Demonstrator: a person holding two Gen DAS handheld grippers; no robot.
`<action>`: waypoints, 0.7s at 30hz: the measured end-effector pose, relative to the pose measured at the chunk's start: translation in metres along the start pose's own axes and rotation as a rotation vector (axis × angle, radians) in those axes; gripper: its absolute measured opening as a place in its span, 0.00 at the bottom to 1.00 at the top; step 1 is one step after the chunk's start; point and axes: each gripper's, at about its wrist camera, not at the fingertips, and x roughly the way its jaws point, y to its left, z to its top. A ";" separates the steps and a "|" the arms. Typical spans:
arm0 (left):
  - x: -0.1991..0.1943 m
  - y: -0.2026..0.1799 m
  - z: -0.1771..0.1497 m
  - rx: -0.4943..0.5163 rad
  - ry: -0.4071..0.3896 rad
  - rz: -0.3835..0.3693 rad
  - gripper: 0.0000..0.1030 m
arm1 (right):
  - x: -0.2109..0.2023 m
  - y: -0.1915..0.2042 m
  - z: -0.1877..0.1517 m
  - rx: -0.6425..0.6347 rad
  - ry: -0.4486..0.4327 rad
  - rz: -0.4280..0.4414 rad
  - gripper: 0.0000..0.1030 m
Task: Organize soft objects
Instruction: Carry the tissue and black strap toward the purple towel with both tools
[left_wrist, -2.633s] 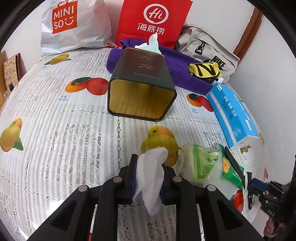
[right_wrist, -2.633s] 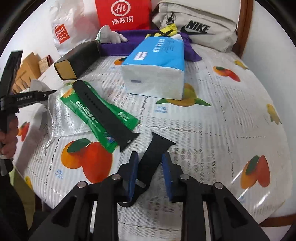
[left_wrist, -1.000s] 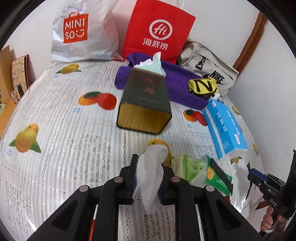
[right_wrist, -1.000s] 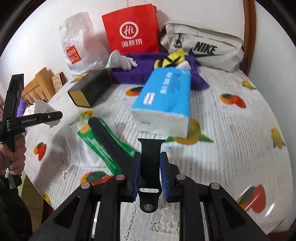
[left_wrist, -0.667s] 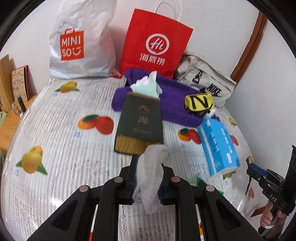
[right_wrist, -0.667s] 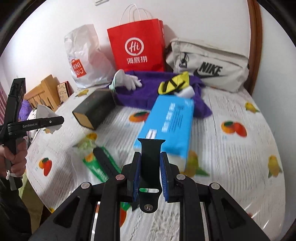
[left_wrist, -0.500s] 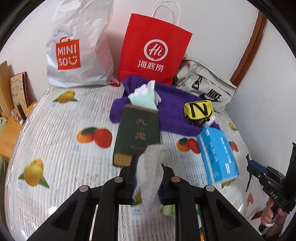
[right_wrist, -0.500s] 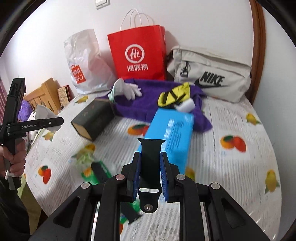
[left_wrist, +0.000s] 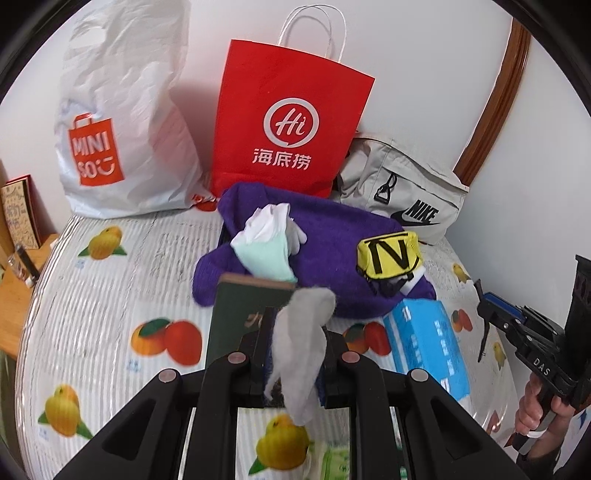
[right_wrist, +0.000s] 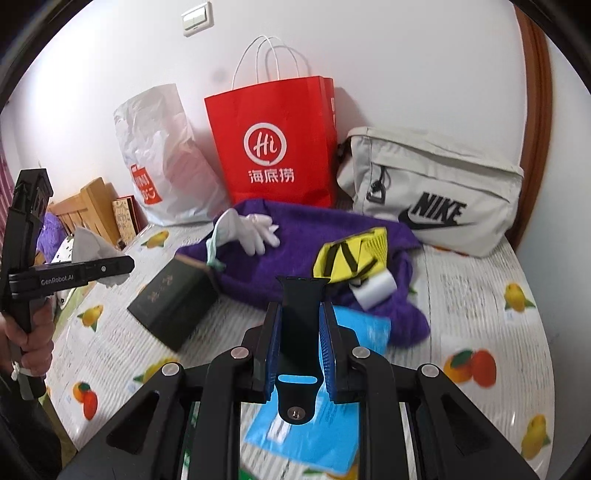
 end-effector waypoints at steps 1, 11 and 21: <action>0.004 0.000 0.005 0.000 0.001 -0.006 0.16 | 0.005 -0.001 0.006 -0.001 -0.002 0.006 0.20; 0.041 0.004 0.045 -0.002 0.010 -0.005 0.16 | 0.052 -0.010 0.046 -0.016 0.006 0.041 0.20; 0.086 0.012 0.085 -0.011 0.039 0.006 0.16 | 0.113 -0.016 0.076 -0.006 0.050 0.095 0.20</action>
